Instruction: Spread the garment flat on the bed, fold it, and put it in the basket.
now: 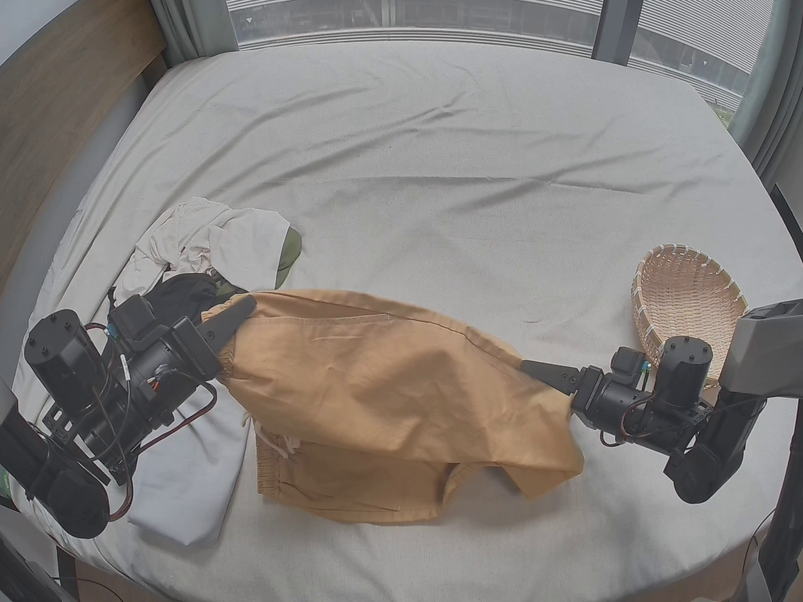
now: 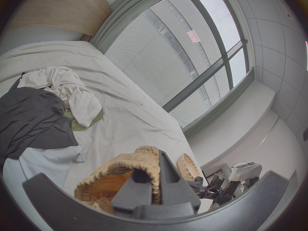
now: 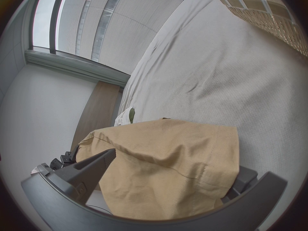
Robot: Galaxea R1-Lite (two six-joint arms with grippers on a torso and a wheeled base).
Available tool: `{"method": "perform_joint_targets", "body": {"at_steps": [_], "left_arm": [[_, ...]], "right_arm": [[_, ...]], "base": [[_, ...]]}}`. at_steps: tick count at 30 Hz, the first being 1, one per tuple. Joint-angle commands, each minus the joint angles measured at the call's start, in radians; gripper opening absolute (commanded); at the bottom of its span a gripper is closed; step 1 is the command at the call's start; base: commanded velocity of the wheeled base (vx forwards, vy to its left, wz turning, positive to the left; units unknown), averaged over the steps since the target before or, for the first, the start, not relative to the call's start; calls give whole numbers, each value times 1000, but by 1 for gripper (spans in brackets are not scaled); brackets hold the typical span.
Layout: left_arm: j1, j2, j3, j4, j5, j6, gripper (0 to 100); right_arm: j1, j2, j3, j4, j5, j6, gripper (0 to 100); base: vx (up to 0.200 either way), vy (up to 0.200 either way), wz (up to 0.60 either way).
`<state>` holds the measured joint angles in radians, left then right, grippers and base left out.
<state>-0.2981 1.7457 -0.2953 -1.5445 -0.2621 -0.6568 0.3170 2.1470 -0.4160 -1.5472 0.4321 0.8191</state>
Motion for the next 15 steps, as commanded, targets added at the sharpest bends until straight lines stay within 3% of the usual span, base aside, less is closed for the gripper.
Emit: {"method": "perform_joint_targets", "body": {"at_steps": [1,15], "left_arm": [[4,3,5,0,0,0,0],[4,3,4,0,0,0,0]], "right_arm": [[-7,-44,-3,-1,0,0,100],[-27,-55,6,-1,11,0,100]], "base": [[0,0,0],[0,0,0]]}}
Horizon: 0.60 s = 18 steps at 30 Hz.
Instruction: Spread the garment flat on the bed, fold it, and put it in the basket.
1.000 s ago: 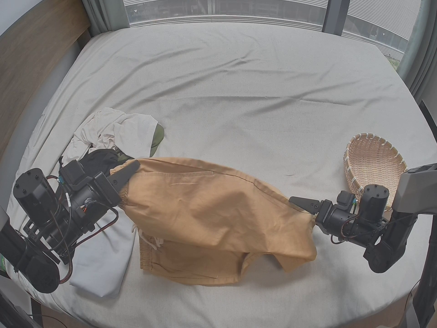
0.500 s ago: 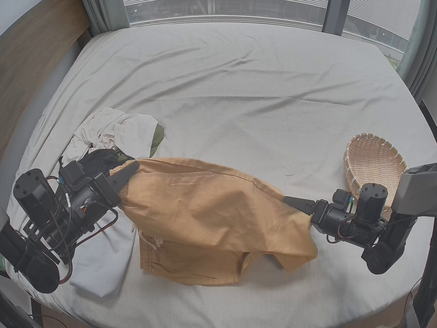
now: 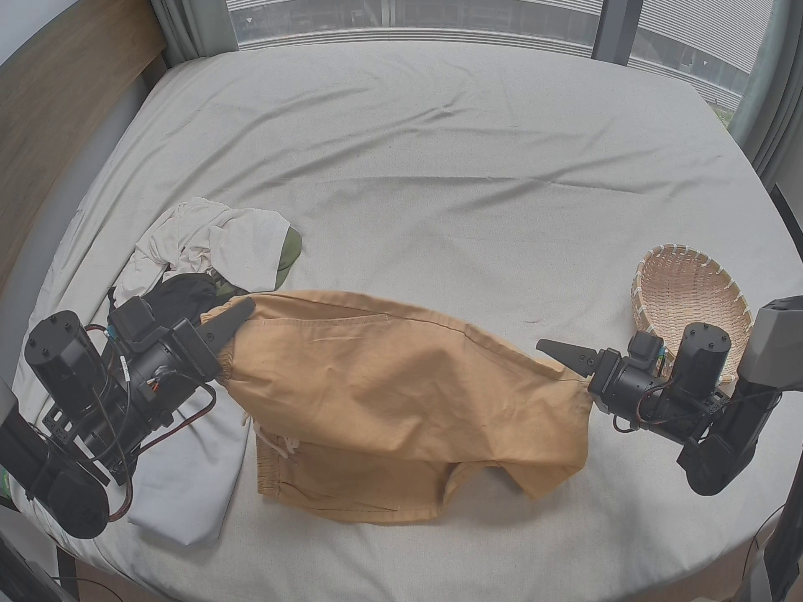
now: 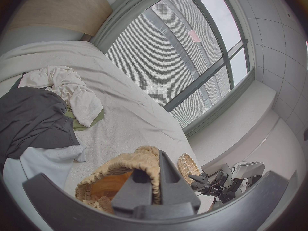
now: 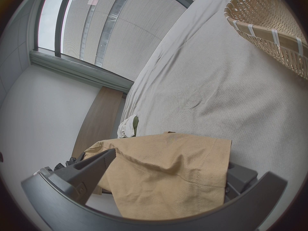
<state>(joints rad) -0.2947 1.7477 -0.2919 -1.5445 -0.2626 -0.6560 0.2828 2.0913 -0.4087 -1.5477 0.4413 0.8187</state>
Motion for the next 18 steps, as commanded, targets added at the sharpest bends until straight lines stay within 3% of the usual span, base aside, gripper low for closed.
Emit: {"method": "perform_joint_targets", "body": {"at_steps": [1,2,10,18], "left_arm": [[0,1,0,0,0,-1,0],[0,1,0,0,0,-1,0],[14,15,-4,0,0,-1,0],[39,32,-23,0,0,-2,0]], "right_arm": [[7,1,-1,0,2,0,100],[7,1,-1,0,2,0,0],[3,3,13,-2,5,0,0],[-7,-119,94,0,8,-1,0]], "base": [[0,0,0],[0,0,0],[0,0,0],[0,0,0]]}}
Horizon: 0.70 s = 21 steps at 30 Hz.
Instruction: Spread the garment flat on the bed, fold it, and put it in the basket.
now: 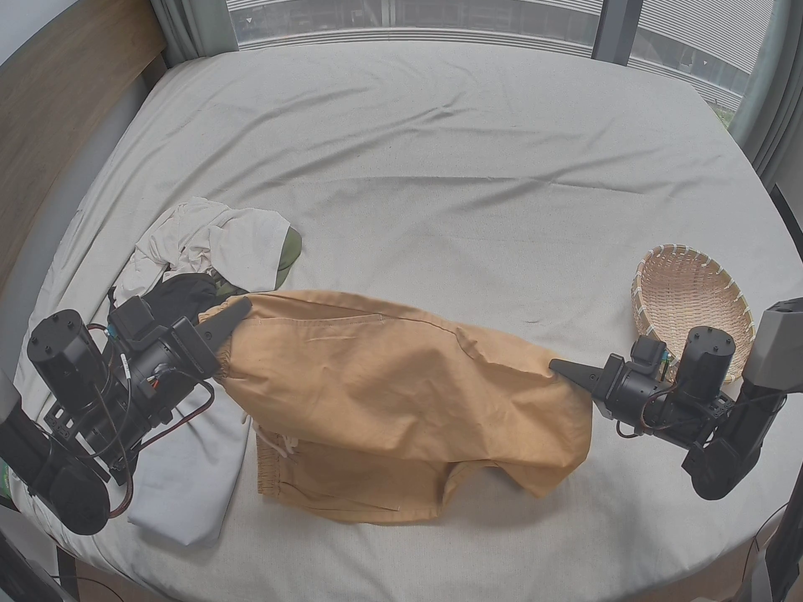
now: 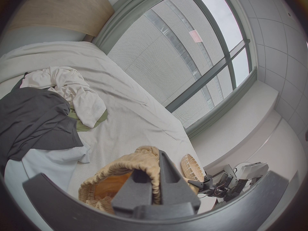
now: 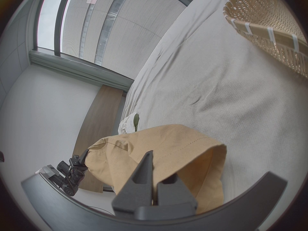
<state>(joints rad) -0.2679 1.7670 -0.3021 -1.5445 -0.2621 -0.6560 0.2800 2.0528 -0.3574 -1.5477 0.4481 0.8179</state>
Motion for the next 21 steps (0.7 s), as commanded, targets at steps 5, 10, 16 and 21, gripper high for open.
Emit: {"method": "perform_joint_targets", "body": {"at_steps": [5,10,16,21], "left_arm": [[12,5,-12,-2,0,-1,0],[12,2,-12,-3,0,-1,0],[12,-15,-8,-2,0,-1,0],[12,-18,-8,-2,0,-1,0]], "right_arm": [[-2,-123,100,1,31,-9,100],[18,-86,104,3,57,-60,100],[45,-6,68,1,55,-95,100],[42,10,35,1,54,-97,100]], "base": [[0,0,0],[0,0,0],[0,0,0],[0,0,0]]}}
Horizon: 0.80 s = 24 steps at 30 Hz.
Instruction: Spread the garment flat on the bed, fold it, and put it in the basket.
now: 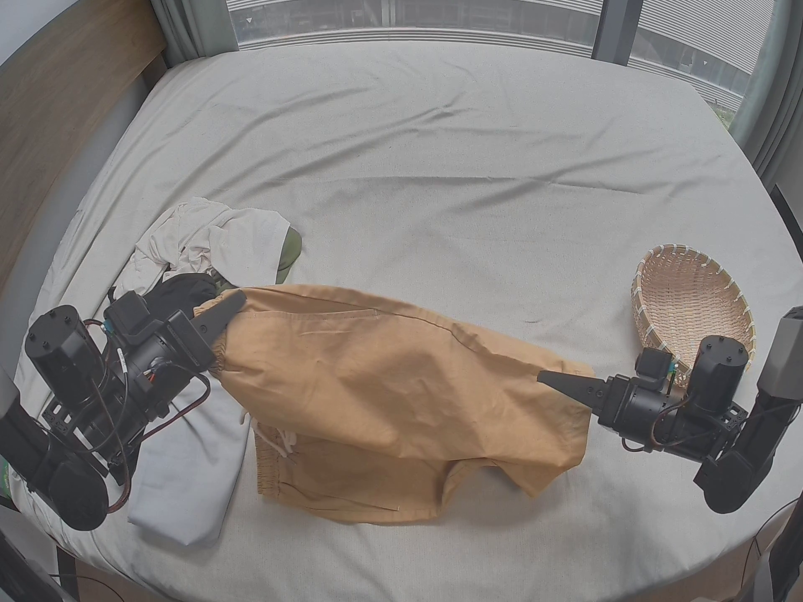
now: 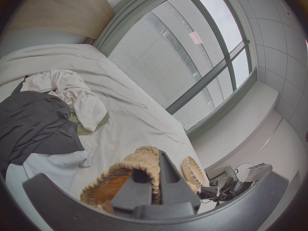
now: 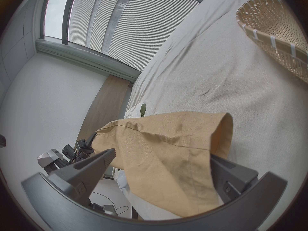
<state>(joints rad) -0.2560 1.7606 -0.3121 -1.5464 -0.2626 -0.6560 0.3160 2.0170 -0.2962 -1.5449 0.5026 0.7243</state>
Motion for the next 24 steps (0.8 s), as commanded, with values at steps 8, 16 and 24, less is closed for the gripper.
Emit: {"method": "perform_joint_targets", "body": {"at_steps": [8,16,24], "left_arm": [[-6,-21,4,0,-1,-2,0],[-3,-21,8,0,-1,-2,0],[-5,-29,5,-3,-1,-5,0]], "right_arm": [[6,66,-80,-1,-4,-3,100],[5,62,-83,-1,-4,-5,0],[-1,8,-64,0,-18,-5,0]], "base": [[0,0,0],[0,0,0],[0,0,0]]}}
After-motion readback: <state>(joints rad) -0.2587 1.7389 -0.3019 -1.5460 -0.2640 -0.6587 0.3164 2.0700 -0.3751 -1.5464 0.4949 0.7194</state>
